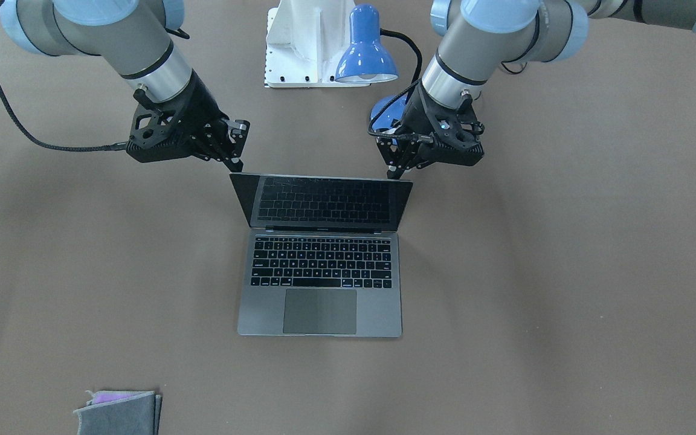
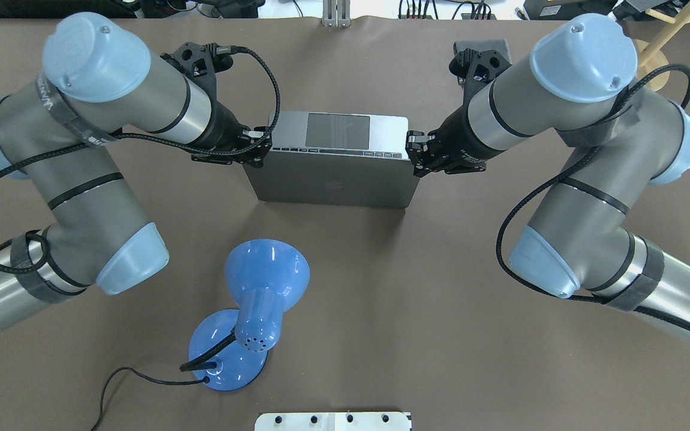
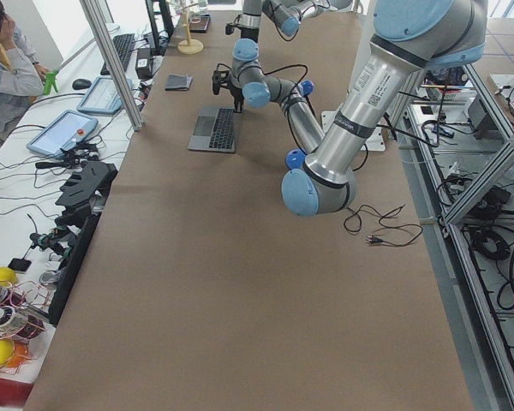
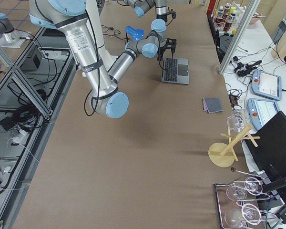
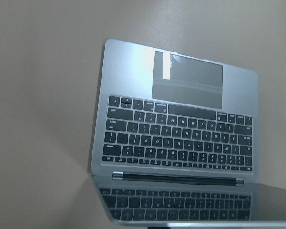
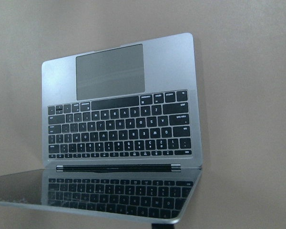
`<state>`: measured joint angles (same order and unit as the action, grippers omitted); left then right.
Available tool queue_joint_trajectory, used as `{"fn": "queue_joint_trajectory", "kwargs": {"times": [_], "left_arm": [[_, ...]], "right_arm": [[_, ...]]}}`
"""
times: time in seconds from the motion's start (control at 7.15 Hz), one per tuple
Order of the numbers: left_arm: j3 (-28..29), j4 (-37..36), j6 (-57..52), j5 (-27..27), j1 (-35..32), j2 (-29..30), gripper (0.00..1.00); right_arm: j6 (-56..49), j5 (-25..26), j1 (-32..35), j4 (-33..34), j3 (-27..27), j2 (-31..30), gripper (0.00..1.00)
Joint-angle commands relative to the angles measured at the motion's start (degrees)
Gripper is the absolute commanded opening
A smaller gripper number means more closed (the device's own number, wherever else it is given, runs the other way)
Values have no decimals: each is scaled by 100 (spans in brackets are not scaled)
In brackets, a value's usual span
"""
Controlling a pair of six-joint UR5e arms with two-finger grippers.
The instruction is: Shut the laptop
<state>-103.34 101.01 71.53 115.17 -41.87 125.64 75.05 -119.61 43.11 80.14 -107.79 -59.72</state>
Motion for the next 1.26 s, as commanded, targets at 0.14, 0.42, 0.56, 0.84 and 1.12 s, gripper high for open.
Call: {"fn": "queue_joint_trajectory", "kwargs": {"times": [0.14,0.42,0.56,0.84,1.12], "left_arm": [[681,445,10,-179,-189,259,0],[1452,857,-8,-179,-321,548,0],[1752,1138,-8,-179,-348,567,0],[2446,1245,-157,-179,-409,917,0],[3053,1588,-402,-188,-445,1023,0]], "right_arm": [[-26,-1,198,-7,556,433,0],[-43,-1,347,-42,1396,1028,0],[-78,-1,408,-251,2054,1424,0],[-157,-1,497,-1015,3162,1707,0],[-175,-10,497,-1036,3833,2077,0]]}}
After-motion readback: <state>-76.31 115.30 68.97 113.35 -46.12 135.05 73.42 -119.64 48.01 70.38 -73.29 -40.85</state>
